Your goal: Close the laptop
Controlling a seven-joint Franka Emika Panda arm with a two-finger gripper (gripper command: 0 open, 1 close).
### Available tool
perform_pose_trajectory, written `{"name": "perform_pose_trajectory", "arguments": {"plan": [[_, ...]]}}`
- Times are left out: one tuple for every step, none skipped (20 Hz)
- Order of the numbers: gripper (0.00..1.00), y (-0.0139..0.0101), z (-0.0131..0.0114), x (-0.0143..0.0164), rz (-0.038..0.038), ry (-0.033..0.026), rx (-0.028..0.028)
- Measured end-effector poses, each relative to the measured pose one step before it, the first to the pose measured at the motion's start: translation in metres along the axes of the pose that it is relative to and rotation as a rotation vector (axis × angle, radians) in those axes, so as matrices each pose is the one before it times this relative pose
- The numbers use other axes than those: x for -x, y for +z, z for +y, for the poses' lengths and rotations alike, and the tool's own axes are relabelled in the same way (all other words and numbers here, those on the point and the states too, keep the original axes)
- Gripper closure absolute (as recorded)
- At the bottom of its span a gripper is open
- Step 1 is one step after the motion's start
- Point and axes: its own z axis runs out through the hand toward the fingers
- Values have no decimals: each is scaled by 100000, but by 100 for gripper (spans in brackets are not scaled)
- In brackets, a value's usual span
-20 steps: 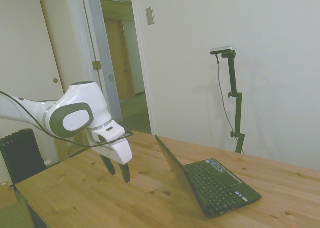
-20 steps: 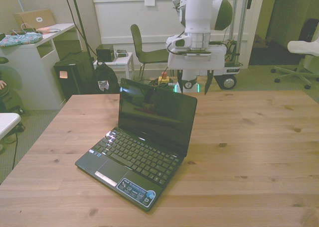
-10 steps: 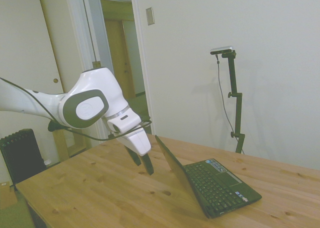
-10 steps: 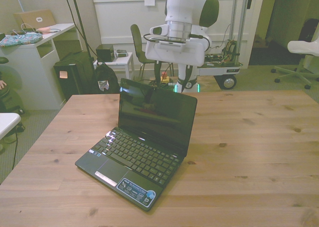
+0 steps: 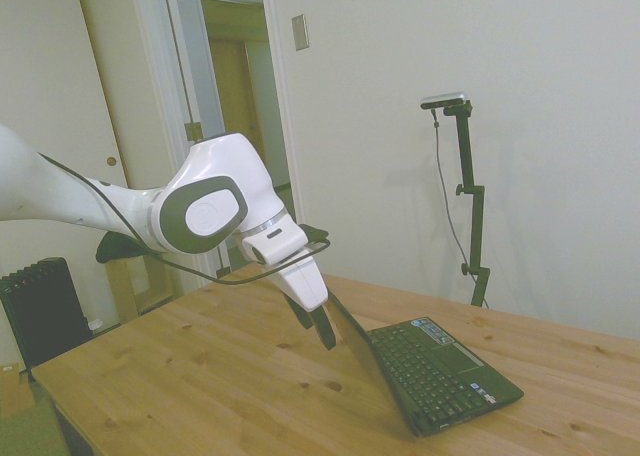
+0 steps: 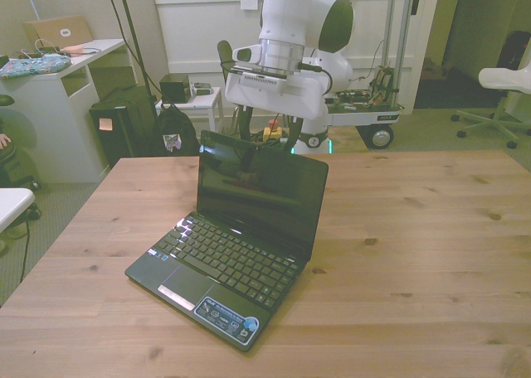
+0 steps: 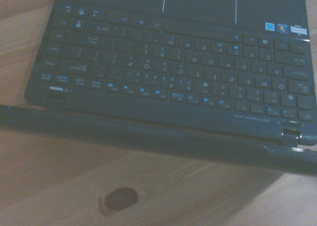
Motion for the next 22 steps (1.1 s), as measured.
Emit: {"name": "perform_pose_trajectory", "arguments": {"plan": [[100,-159,-149,-193,269,148,-347],[100,-136,-169,-153,247,48,-322],[100,-5,-113,-101,85,8,-53],[100,51,-96,-98,4,46,21],[100,56,-124,-107,1,36,11],[100,70,-121,-112,-4,39,34],[100,80,-93,-86,-17,15,76],[100,103,-81,-48,-29,-60,138],[100,67,-67,-42,30,-84,101],[100,6,-86,-57,77,-47,-26],[100,-57,-108,-96,138,11,-146],[100,-56,-116,-111,160,16,-141],[100,-11,-90,-96,107,38,-55],[100,13,-68,-127,69,128,-26],[100,-20,-49,-198,114,250,-78],[100,-92,-65,-318,257,372,-153],[100,-88,-19,-380,248,467,40],[100,-47,18,-357,96,489,179],[100,-23,25,-345,59,541,166],[100,-86,15,-472,54,721,285],[100,4,14,-477,134,722,90],[100,83,35,-608,207,919,130]]}}
